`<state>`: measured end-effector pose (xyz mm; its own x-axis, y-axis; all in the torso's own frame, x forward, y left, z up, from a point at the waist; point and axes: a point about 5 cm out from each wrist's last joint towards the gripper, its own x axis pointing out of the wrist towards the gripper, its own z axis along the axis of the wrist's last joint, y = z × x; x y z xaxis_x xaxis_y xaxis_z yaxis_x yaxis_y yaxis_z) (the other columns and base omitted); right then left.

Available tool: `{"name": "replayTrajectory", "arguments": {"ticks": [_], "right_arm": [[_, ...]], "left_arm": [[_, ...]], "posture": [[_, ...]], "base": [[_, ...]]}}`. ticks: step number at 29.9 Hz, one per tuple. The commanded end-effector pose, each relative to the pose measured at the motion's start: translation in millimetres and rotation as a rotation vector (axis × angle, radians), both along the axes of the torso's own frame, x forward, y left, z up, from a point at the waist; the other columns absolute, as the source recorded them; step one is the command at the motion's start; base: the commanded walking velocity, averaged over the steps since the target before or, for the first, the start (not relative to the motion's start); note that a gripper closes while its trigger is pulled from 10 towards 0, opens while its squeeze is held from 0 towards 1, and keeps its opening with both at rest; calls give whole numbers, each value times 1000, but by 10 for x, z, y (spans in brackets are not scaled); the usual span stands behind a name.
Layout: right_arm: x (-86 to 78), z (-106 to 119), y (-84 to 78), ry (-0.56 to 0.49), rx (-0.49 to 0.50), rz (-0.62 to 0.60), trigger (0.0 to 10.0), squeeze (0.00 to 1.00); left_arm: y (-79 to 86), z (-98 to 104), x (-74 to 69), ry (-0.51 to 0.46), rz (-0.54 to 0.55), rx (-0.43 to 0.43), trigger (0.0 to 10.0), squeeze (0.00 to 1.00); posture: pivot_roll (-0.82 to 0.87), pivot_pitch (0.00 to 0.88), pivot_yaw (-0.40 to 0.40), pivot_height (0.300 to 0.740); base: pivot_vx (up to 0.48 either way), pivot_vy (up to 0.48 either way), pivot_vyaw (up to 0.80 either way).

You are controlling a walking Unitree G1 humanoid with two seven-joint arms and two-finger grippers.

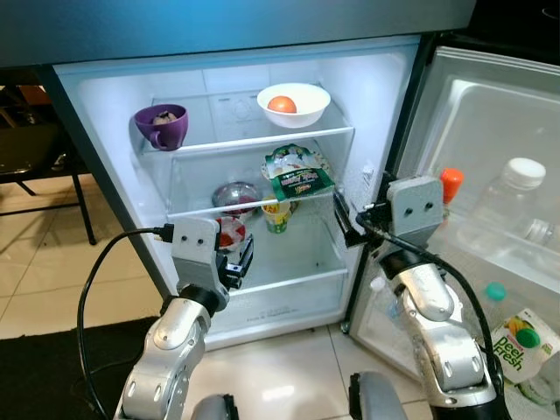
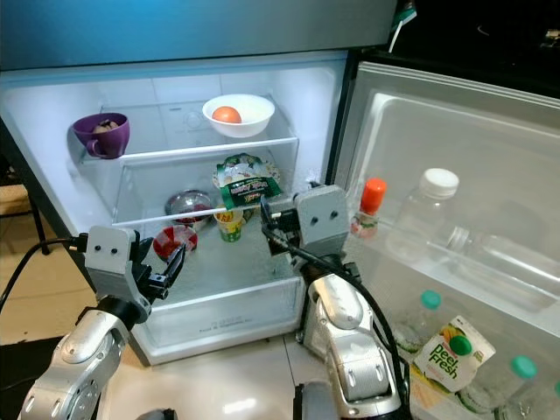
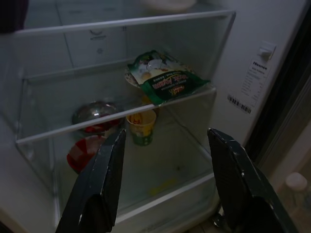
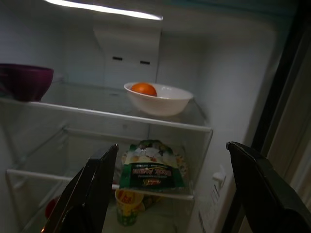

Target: Restocking fridge

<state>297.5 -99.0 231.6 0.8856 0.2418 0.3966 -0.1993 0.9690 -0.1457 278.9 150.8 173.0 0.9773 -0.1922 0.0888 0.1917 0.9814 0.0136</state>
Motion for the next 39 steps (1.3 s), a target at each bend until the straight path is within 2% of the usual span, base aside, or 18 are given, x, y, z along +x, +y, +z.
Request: {"name": "replayTrajectory", "arguments": {"ticks": [1, 16, 22, 24, 25, 26, 27, 28, 29, 31, 33, 34, 35, 37, 39], "right_arm": [[25, -17, -24, 9, 4, -16, 10000, 0], [33, 9, -60, -1, 2, -38, 10000, 0], [25, -108, -87, 34, -12, -47, 10000, 0], [12, -320, -116, 89, -32, -61, 10000, 0], [12, -320, -116, 89, -32, -61, 10000, 0], [1, -434, -137, 117, -44, -72, 10000, 0], [-44, -683, -185, 183, -70, -99, 10000, 0], [-44, -683, -185, 183, -70, -99, 10000, 0], [-108, -900, -218, 239, -84, -118, 10000, 0], [-139, -986, -225, 261, -89, -120, 10000, 0], [-221, -1242, -223, 338, -125, -113, 10000, 0], [-221, -1242, -223, 338, -125, -113, 10000, 0], [-269, -1384, -218, 383, -144, -100, 10000, 0], [-284, -1425, -219, 395, -150, -96, 10000, 0], [-350, -1616, -258, 445, -175, -96, 10000, 0]], "left_arm": [[-43, 2, 10, -7, -5, -3, 10000, 0], [-87, -51, 3, 6, -24, -5, 10000, 0], [-84, -141, -20, 28, -34, 17, 10000, 0], [-57, -269, -48, 59, -33, 50, 10000, 0], [-57, -269, -48, 59, -33, 50, 10000, 0], [-48, -324, -66, 70, -32, 65, 10000, 0], [-24, -449, -114, 96, -33, 96, 10000, 0], [-24, -449, -114, 96, -33, 96, 10000, 0], [9, -577, -172, 127, -30, 114, 10000, 0], [23, -631, -202, 138, -29, 124, 10000, 0], [63, -790, -290, 180, -19, 154, 10000, 0], [63, -790, -290, 180, -19, 154, 10000, 0], [72, -874, -348, 210, -19, 157, 10000, 0], [72, -899, -366, 219, -22, 156, 10000, 0], [79, -1064, -465, 262, -34, 186, 10000, 0]], "posture": [[-112, 83, 11, 624], [-119, 78, 19, 699], [-119, 79, 21, 719], [-121, 78, 20, 734], [-121, 78, 20, 734], [-121, 78, 20, 739], [-120, 78, 19, 740], [-120, 78, 19, 740], [-119, 76, 18, 740], [-119, 75, 19, 740], [-121, 71, 19, 740], [-121, 71, 19, 740], [-121, 68, 18, 740], [-121, 68, 18, 740], [-117, 59, 17, 740]], "base": [[0, 0, 0], [0, 0, 0], [0, 0, 0], [0, 0, 0], [0, 0, 0], [0, 0, 0], [0, 0, 0], [0, 0, 0], [0, 0, 0], [0, 0, 0], [0, 0, 0], [0, 0, 0], [0, 0, 0], [0, 0, 0], [0, 0, 0]]}}
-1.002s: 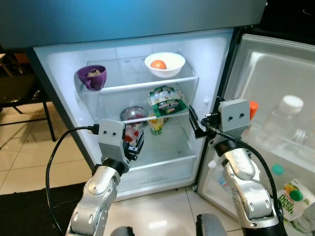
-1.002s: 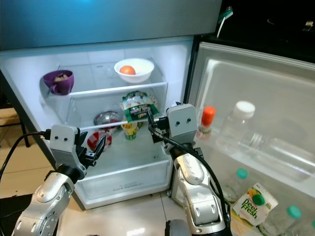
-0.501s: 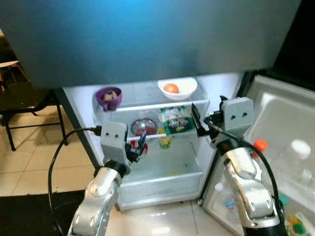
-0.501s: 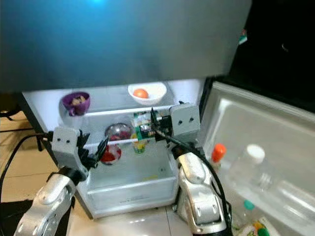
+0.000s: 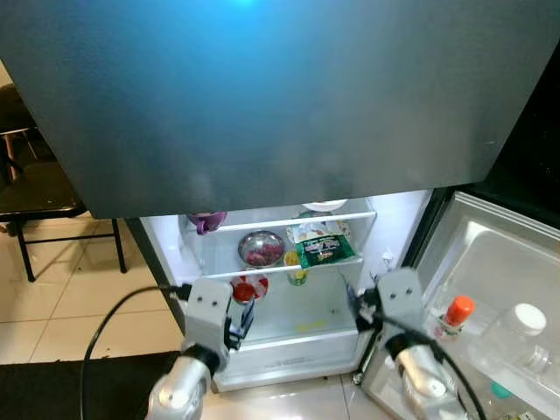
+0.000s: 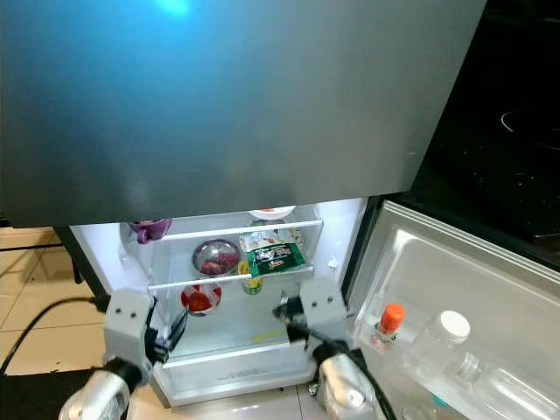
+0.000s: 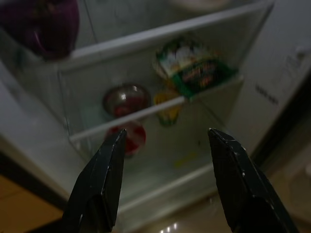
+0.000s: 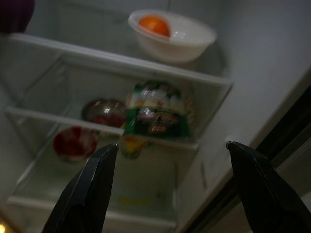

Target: Restocking fridge

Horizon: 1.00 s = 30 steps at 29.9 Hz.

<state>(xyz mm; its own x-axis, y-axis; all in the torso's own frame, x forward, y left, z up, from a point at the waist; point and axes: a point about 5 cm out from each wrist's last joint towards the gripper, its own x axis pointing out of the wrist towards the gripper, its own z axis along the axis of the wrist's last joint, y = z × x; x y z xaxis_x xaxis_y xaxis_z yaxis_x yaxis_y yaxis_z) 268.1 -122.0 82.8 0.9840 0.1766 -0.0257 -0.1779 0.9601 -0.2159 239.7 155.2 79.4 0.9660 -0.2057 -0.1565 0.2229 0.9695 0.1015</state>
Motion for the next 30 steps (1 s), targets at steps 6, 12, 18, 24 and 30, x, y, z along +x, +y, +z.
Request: {"name": "replayTrajectory", "arguments": {"ticks": [6, 12, 18, 24, 30], "right_arm": [[-162, -417, -129, 115, -74, 3, 10000, 0], [-226, -625, -138, 198, -110, 62, 10000, 0], [-418, -1026, -359, 369, -168, 11, 10000, 0], [-686, -1302, -547, 521, -160, -62, 10000, 0], [-812, -1423, -703, 599, -87, -185, 10000, 0]], "left_arm": [[95, -345, -191, 103, -12, 80, 10000, 0], [175, -477, -214, 148, 16, 94, 10000, 0], [350, -844, -292, 300, 110, 107, 10000, 0], [396, -940, -365, 348, 131, 103, 10000, 0], [394, -1004, -407, 360, 122, 110, 10000, 0]], "posture": [[-114, 46, 13, 740], [-113, 35, 6, 740], [-102, 30, -6, 740], [-104, 31, -8, 740], [-111, 42, -1, 740]], "base": [[0, 0, 0], [0, 0, 0], [0, 0, 0], [0, 0, 0], [0, 0, 0]]}}
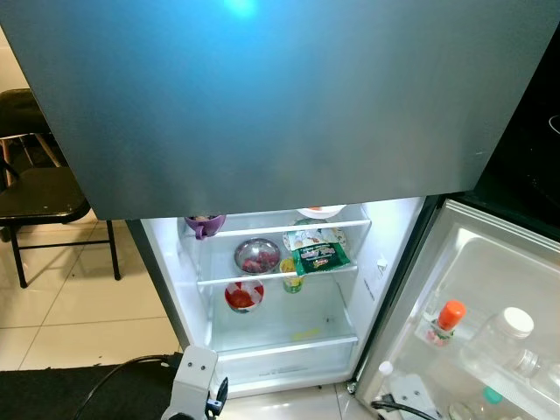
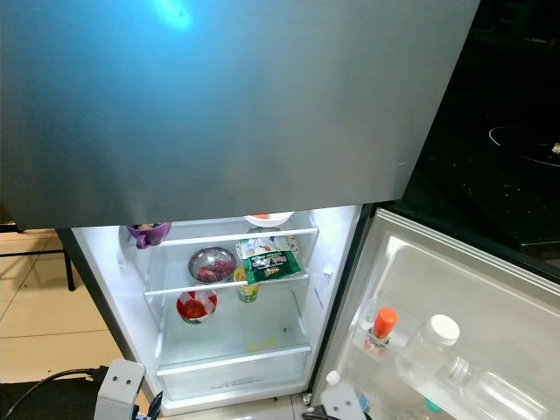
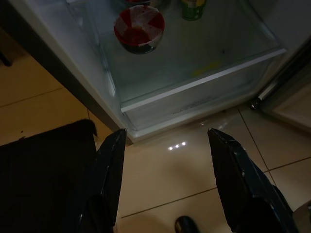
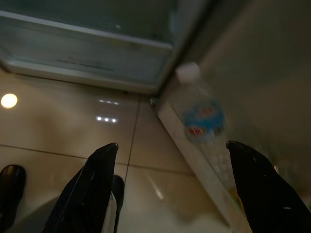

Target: Restocking fridge

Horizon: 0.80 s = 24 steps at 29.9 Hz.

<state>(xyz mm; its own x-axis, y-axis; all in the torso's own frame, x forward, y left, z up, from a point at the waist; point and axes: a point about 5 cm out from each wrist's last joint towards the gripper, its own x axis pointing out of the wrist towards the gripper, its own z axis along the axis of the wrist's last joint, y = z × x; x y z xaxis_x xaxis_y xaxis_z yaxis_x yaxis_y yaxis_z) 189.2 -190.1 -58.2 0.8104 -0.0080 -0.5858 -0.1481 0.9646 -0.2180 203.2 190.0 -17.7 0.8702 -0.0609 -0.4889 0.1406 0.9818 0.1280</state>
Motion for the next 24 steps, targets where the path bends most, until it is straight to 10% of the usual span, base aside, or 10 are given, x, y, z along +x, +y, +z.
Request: {"name": "replayTrajectory", "arguments": {"ticks": [1, 24], "right_arm": [[-31, -22, -35, 6, 6, -31, 10000, 0], [82, 9, 49, -45, 19, 2, 10000, 0]], "left_arm": [[46, -43, -40, 18, -4, 17, 10000, 0], [-62, -49, 44, 20, 36, -70, 10000, 0]], "posture": [[-111, 44, -1, 740], [-118, 51, -4, 740]], "base": [[0, 0, 0], [0, 0, 0]]}}
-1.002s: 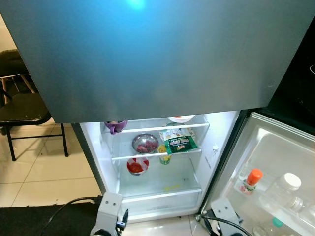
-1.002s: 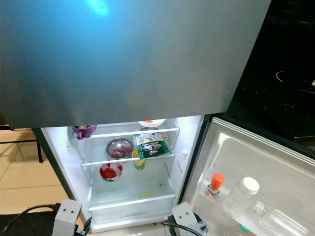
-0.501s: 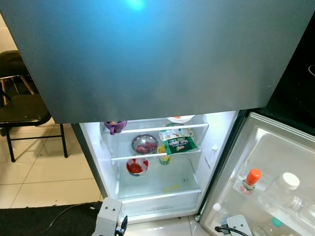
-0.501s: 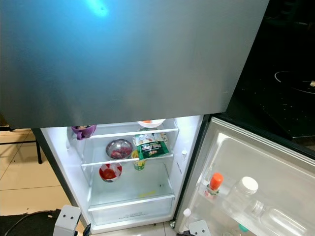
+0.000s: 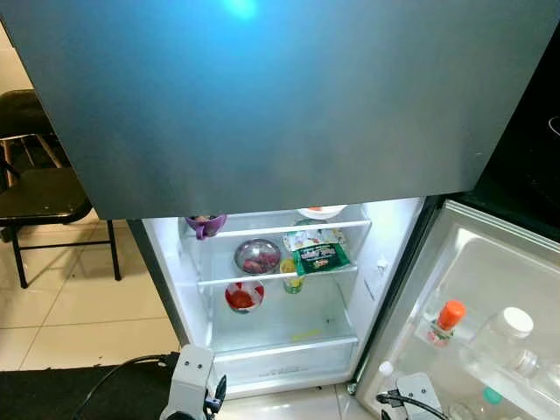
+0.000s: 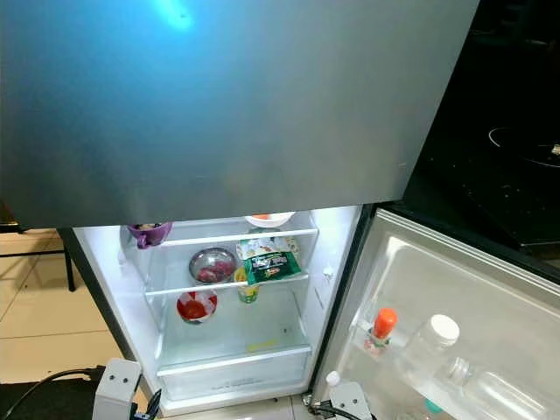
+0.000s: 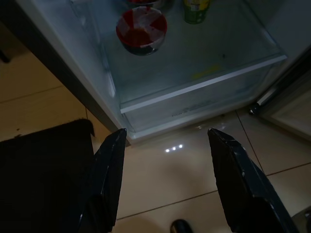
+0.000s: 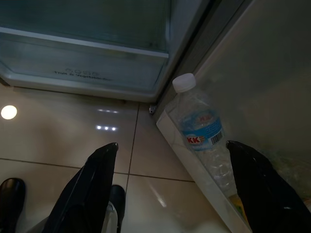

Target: Restocking fridge

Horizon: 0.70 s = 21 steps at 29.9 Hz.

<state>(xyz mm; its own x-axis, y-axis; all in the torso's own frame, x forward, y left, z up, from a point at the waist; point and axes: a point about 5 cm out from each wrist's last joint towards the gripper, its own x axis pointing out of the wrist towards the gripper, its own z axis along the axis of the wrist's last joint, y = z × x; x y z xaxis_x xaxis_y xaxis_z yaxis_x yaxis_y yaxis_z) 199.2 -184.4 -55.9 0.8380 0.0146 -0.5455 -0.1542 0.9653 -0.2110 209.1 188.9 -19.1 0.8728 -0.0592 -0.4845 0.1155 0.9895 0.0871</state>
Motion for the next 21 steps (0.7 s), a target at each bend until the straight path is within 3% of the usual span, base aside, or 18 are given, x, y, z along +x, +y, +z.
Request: {"name": "replayTrajectory", "arguments": {"ticks": [1, 21], "right_arm": [[-14, -13, -6, 3, 5, -15, 10000, 0], [-10, -15, -9, -1, 5, -16, 10000, 0]], "left_arm": [[-56, -34, -10, 23, 10, -31, 10000, 0], [-76, -26, 18, 27, 6, -22, 10000, 0]], "posture": [[-118, 51, -4, 740], [-120, 49, -4, 740]], "base": [[0, 0, 0], [-276, 0, 0]]}}
